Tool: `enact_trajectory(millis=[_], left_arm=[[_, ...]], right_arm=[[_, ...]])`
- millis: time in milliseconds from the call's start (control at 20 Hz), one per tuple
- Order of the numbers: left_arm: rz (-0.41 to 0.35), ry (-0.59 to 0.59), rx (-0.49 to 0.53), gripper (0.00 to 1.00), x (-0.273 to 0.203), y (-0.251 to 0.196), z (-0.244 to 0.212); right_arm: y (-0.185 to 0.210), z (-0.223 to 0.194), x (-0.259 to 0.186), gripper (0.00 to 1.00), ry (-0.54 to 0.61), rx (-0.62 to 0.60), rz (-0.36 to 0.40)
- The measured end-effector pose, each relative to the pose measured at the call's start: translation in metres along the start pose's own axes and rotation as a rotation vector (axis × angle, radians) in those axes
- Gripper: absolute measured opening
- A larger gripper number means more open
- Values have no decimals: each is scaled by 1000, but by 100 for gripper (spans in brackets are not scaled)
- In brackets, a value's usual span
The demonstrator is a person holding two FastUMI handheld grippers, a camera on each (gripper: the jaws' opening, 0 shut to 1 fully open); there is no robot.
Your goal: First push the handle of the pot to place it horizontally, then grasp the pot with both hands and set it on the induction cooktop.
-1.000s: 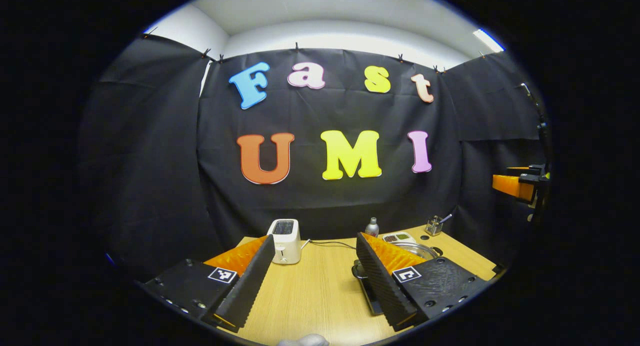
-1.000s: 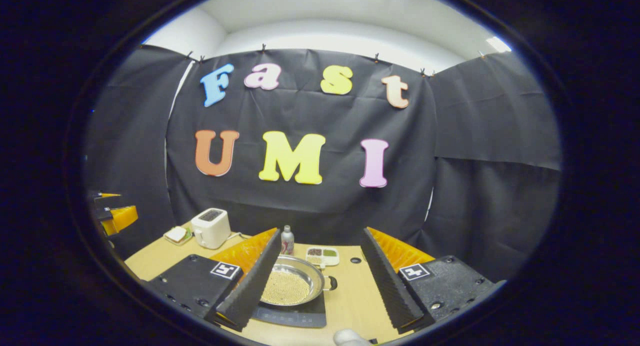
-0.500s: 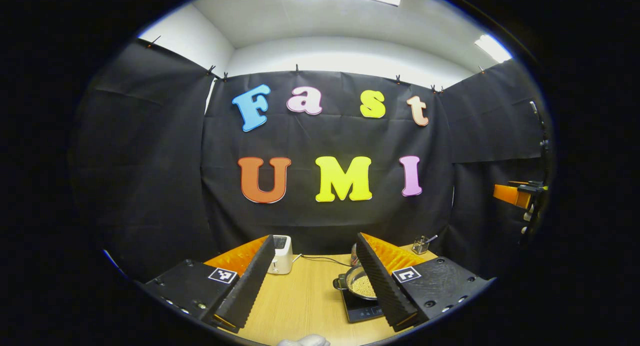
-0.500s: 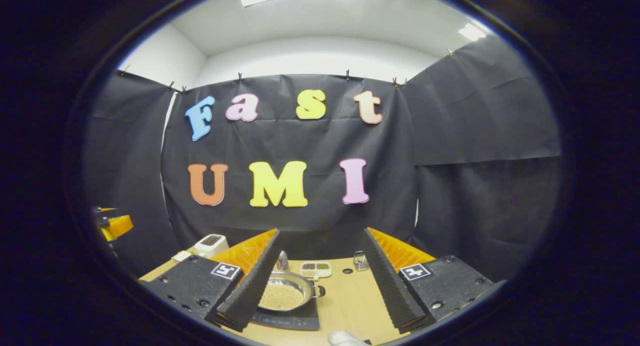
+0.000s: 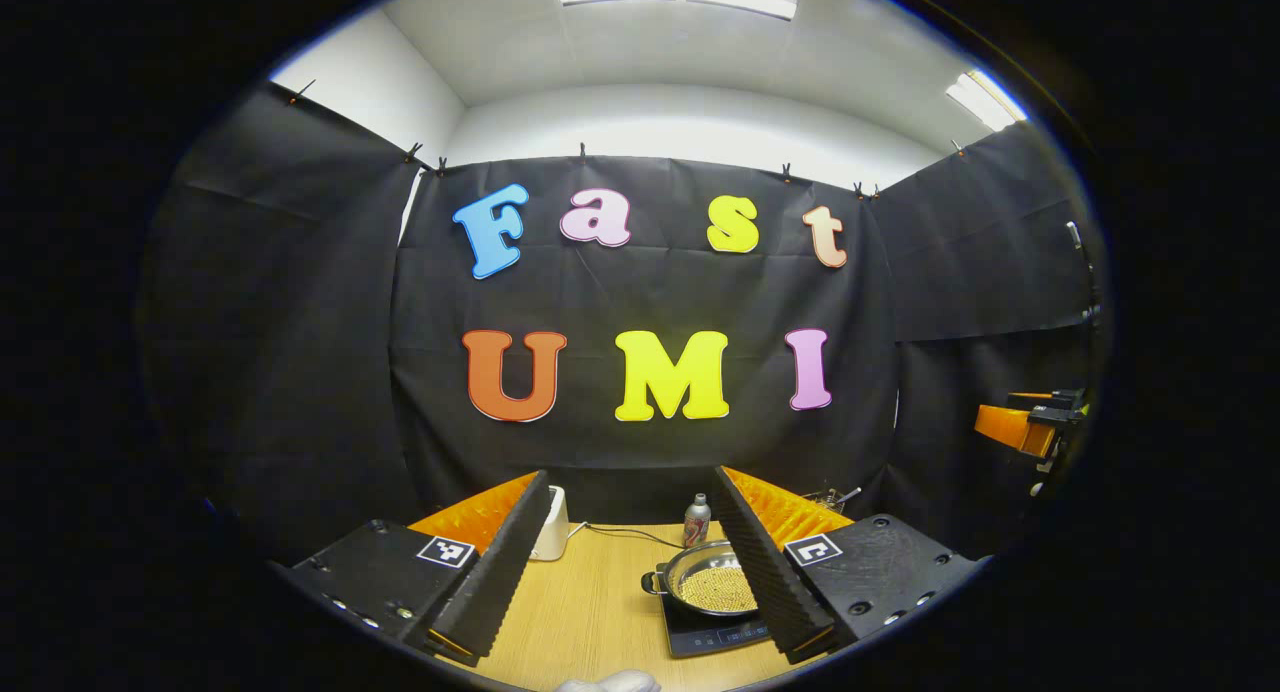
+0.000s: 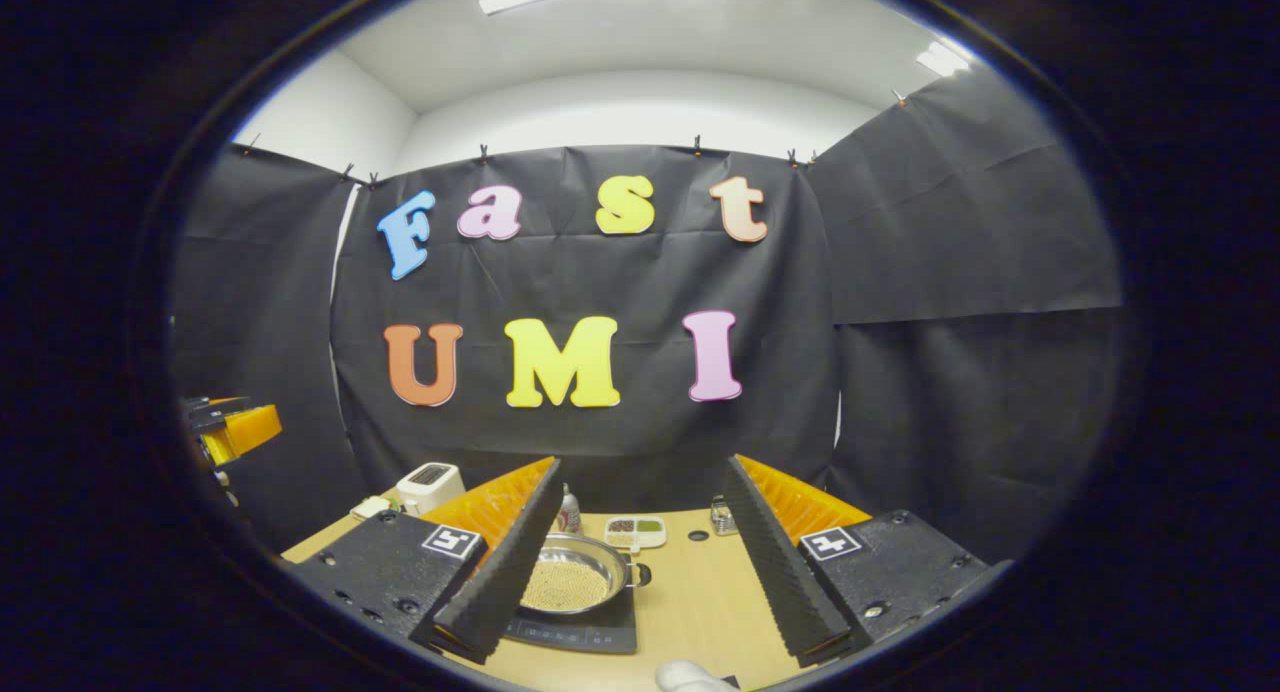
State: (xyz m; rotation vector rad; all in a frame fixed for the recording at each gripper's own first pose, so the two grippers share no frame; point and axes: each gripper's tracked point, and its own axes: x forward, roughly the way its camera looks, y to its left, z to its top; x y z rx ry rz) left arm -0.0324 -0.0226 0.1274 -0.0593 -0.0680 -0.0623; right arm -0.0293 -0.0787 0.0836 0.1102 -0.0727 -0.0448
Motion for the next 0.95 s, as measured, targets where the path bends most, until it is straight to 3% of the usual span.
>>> enact_trajectory(millis=[950], left_arm=[[-5,21,-28,96,8,15,-8]], right_arm=[[28,2,15,100,5,-35,31]])
